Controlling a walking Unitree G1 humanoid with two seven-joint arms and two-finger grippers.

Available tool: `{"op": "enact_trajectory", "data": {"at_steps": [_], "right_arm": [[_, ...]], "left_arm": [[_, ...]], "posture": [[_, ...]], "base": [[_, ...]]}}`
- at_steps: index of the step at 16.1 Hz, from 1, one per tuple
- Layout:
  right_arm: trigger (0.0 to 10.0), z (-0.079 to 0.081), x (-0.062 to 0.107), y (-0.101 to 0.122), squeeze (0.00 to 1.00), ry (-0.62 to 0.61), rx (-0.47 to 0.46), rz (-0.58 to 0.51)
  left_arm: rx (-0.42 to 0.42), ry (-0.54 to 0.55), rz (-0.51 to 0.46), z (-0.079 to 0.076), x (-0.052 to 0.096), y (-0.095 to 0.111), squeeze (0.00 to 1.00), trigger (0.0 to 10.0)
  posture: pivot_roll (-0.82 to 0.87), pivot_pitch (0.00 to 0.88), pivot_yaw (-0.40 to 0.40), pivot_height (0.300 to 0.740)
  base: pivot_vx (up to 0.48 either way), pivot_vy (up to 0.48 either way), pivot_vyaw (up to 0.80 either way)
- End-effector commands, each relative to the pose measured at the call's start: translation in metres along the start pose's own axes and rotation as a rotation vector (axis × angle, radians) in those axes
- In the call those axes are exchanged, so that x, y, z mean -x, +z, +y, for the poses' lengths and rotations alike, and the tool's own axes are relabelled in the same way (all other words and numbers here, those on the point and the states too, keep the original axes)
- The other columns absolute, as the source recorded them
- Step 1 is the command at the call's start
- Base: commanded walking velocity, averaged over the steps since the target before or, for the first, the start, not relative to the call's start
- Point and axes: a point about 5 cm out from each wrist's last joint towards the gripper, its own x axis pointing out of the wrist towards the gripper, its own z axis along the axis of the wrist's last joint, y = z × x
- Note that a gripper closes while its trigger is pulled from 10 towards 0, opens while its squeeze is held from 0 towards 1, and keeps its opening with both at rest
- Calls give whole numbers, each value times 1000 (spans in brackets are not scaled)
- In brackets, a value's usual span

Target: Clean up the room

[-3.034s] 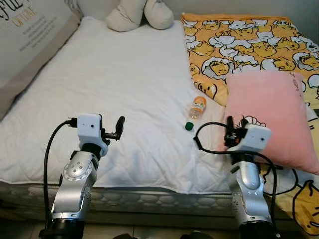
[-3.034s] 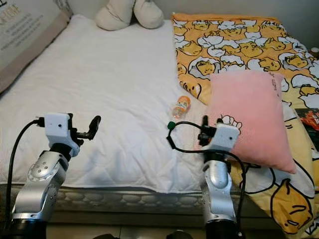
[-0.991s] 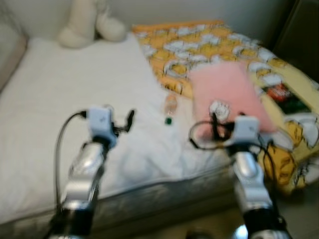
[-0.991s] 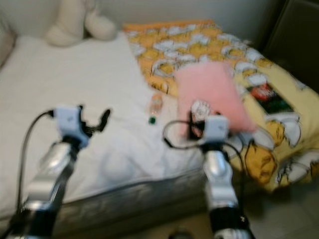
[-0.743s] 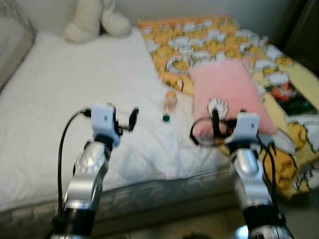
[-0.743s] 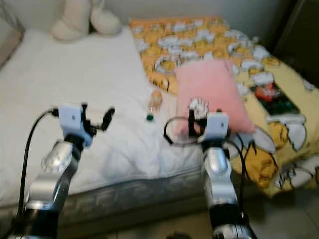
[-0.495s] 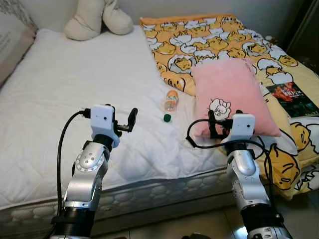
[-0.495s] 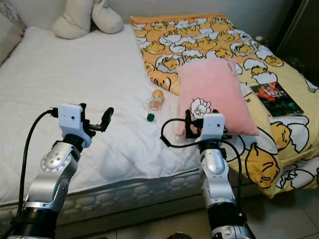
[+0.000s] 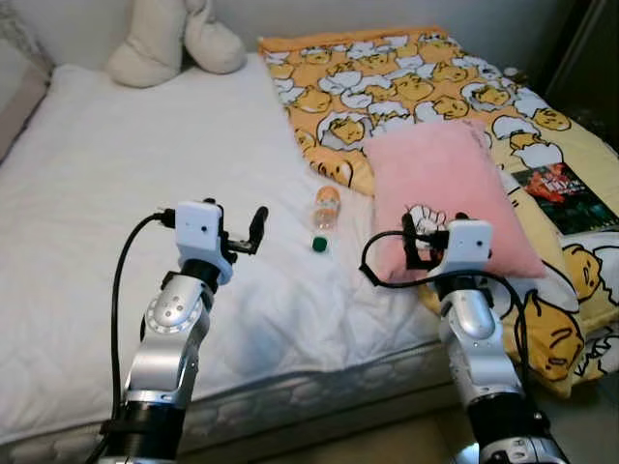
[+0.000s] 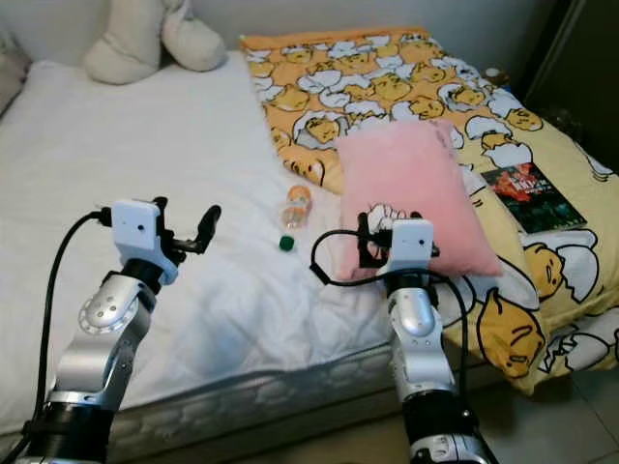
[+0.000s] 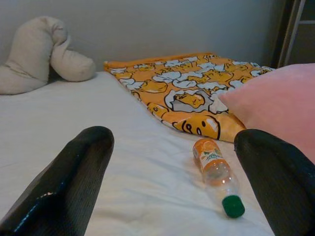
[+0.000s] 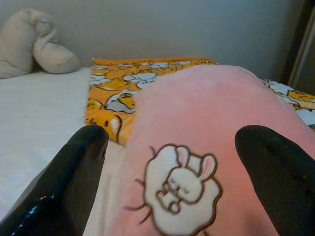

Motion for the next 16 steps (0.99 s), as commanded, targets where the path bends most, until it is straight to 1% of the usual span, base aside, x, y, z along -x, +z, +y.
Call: {"op": "enact_trajectory", "data": {"at_steps": [1, 4, 6, 9, 10, 12, 13, 16], "right_arm": [[10000, 1, -3, 3, 0, 6, 3, -13], [10000, 2, -4, 3, 0, 10, 4, -11], [10000, 3, -4, 2, 0, 16, 4, -9], [10000, 5, -4, 0, 0, 27, -2, 1], [10000, 5, -9, 0, 0, 20, -34, 19], [10000, 2, -15, 2, 0, 1, -38, 28], [10000, -5, -23, 6, 0, -42, -59, 31], [10000, -16, -28, 7, 0, -97, -50, 29]], "left_arm": [[5, 5, -15, 3, -1, 3, 0, 10000], [10, 5, -17, 3, -1, 3, 0, 10000], [26, 19, -8, 3, 0, 2, 0, 10000], [28, 28, -6, 3, 1, 1, 0, 10000], [27, 26, -4, 3, 1, 1, 0, 10000], [24, 19, 0, 3, 2, 1, 0, 10000], [-8, -7, 5, 1, 2, 2, 0, 10000], [-29, -47, 3, -4, 1, 4, 0, 10000]], "posture": [[-60, 0, 44, 740], [-58, 0, 43, 740], [-57, 0, 41, 740], [-56, 0, 40, 740], [-53, 0, 45, 740], [-49, 0, 49, 740], [-41, 0, 55, 740], [-34, 0, 60, 740]], "base": [[345, 334, 0], [271, 396, 0], [0, 461, 0], [0, 0, 0], [0, 0, 0], [0, 0, 0], [0, 0, 0], [0, 0, 0]]}}
